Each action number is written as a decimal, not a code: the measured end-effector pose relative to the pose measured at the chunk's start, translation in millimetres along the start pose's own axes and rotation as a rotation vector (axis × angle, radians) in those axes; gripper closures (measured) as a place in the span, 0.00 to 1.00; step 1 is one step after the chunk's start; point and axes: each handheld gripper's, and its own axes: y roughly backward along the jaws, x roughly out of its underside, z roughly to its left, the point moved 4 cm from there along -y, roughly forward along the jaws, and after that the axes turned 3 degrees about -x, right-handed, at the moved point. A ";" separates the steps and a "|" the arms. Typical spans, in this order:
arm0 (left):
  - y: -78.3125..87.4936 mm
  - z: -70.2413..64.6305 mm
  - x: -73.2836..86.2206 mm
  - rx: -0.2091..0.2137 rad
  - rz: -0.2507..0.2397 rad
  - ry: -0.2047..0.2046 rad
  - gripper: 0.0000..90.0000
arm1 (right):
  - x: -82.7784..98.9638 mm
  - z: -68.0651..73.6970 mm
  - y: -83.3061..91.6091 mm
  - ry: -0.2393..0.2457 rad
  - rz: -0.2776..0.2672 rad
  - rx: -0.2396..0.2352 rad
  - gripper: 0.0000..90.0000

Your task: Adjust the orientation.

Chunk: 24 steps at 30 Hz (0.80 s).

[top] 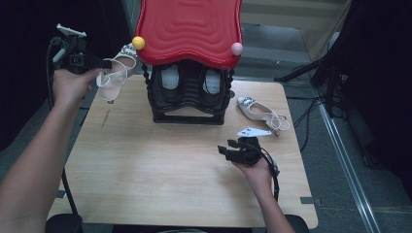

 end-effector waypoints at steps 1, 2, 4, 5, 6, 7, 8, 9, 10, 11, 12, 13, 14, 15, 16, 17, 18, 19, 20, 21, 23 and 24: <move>3.6 -1.0 -3.1 0.006 -0.003 -0.003 0.92 | 0.0 0.2 0.0 0.000 0.000 0.000 0.55; 7.1 -3.2 -7.1 0.011 -0.012 0.000 0.92 | 0.1 0.5 0.1 -0.003 0.002 -0.001 0.55; 12.8 -6.3 -13.0 0.012 -0.020 -0.003 0.92 | 0.1 0.6 -0.1 -0.001 0.003 0.000 0.55; 17.0 -8.8 -17.5 0.013 -0.024 -0.007 0.92 | 0.1 0.5 -0.2 0.000 0.005 -0.001 0.55; 20.1 -11.2 -21.1 0.010 -0.027 -0.009 0.92 | 0.2 0.6 -0.4 -0.002 0.006 -0.001 0.55; 23.6 -13.0 -24.9 0.015 -0.025 -0.015 0.92 | 0.3 0.8 -0.3 -0.004 0.008 -0.001 0.55; 26.6 -15.4 -28.7 0.018 -0.028 -0.014 0.92 | 0.3 1.1 -0.4 -0.005 0.008 -0.001 0.55; 29.3 -16.9 -31.3 0.020 -0.025 -0.021 0.92 | 0.3 1.2 -0.3 -0.005 0.009 -0.001 0.55; 33.1 -18.7 -34.9 0.021 -0.021 -0.034 0.92 | 0.3 1.2 -0.3 -0.004 0.009 -0.001 0.55; 36.4 -21.2 -38.6 0.016 -0.025 -0.039 0.92 | 0.3 1.3 -0.2 -0.004 0.009 -0.001 0.55; 39.4 -23.5 -42.5 0.009 -0.032 -0.046 0.92 | 0.2 1.3 -0.1 -0.004 0.008 0.000 0.55; 44.0 -26.6 -47.8 0.002 -0.038 -0.052 0.92 | 0.2 1.1 0.0 -0.002 0.007 0.001 0.55; 45.4 -27.7 -49.4 0.000 -0.039 -0.051 0.92 | 0.2 0.8 -0.1 -0.002 0.006 0.001 0.55; 48.2 -29.3 -52.8 -0.001 -0.041 -0.052 0.92 | 0.2 0.8 -0.1 -0.001 0.006 0.001 0.55; 50.8 -31.1 -56.2 0.000 -0.046 -0.051 0.92 | 0.2 0.7 -0.1 -0.002 0.007 0.001 0.55; 53.3 -32.8 -59.5 -0.001 -0.050 -0.051 0.92 | 0.4 1.0 0.1 -0.004 0.010 0.001 0.55; 56.1 -34.5 -62.7 0.003 -0.051 -0.049 0.92 | 0.4 1.1 0.1 -0.003 0.010 0.001 0.55; 59.0 -36.3 -65.9 0.007 -0.055 -0.048 0.92 | 0.4 1.2 0.2 -0.003 0.010 0.001 0.55; 62.0 -37.9 -69.1 0.008 -0.058 -0.053 0.92 | 0.3 1.3 0.3 -0.003 0.009 0.000 0.55; 65.0 -39.8 -72.5 0.007 -0.065 -0.050 0.92 | 0.3 1.2 0.2 -0.002 0.008 0.002 0.55; 71.4 -43.3 -78.6 0.010 -0.077 -0.049 0.92 | 0.3 1.0 0.3 -0.004 0.008 0.002 0.55; 74.4 -45.4 -81.5 0.014 -0.080 -0.049 0.92 | 0.2 0.8 0.1 -0.001 0.007 0.003 0.55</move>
